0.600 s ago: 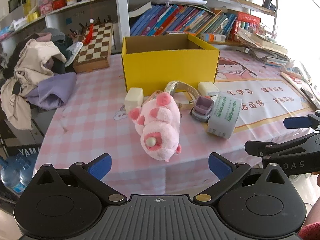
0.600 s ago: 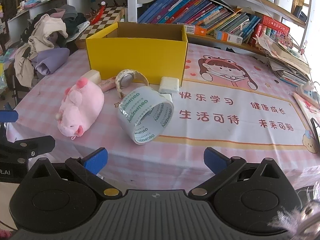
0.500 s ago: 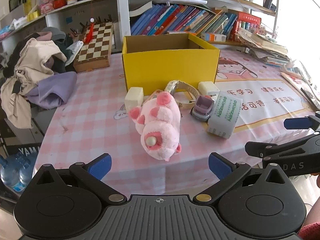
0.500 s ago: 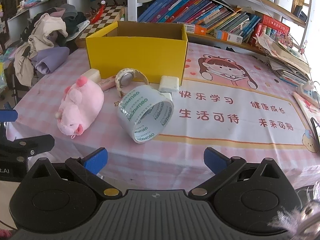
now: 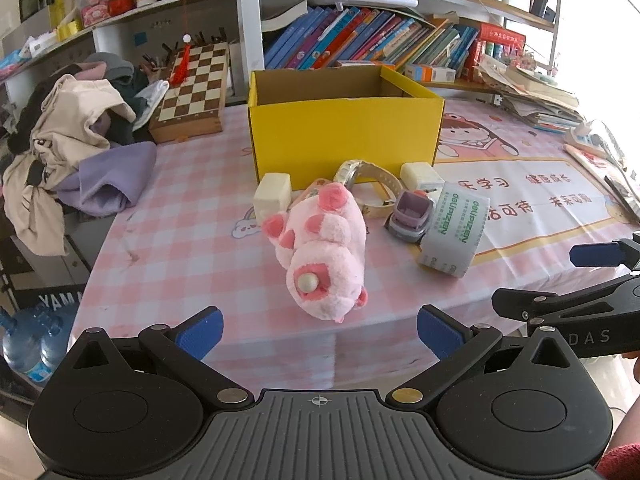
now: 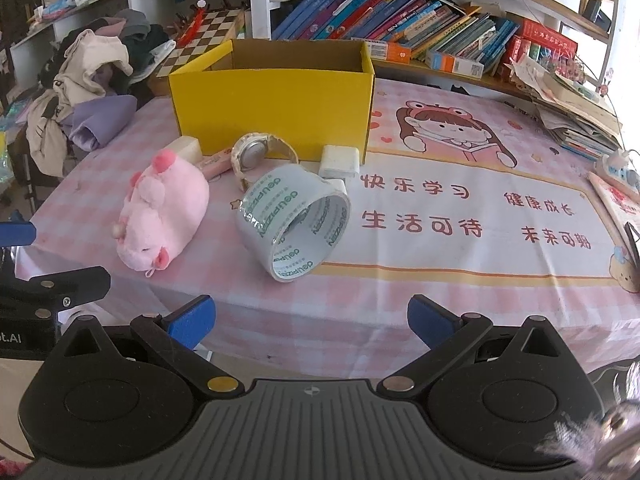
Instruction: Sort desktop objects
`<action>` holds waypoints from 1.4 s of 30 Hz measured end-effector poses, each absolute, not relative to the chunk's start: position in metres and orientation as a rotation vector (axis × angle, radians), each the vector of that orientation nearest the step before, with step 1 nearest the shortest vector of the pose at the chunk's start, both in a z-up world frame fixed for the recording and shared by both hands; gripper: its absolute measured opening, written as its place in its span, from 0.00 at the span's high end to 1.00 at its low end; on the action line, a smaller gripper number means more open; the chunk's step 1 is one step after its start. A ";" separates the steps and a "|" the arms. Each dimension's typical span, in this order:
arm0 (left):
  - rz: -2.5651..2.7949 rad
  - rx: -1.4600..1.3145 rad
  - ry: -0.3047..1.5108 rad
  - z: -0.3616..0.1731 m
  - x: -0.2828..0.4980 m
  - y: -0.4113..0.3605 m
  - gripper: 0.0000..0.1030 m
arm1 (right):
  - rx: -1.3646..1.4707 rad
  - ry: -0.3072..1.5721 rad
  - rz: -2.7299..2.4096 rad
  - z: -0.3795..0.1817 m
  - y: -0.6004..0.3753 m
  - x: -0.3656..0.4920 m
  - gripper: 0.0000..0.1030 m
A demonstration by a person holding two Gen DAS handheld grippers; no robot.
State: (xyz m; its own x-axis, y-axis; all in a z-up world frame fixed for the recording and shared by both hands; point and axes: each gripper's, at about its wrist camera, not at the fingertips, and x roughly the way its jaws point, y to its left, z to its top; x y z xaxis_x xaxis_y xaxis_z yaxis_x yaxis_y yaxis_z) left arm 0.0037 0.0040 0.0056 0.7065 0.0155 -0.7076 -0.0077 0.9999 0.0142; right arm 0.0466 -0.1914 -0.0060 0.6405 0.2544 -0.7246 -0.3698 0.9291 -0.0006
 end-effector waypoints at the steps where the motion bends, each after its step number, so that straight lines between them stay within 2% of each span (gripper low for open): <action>1: 0.010 0.011 0.788 0.005 0.004 0.004 0.00 | -0.155 0.799 0.357 -0.006 -0.191 0.047 0.00; 42: -0.011 -0.037 0.791 -0.002 0.025 0.015 0.00 | -0.192 0.761 0.338 -0.004 -0.181 0.069 0.00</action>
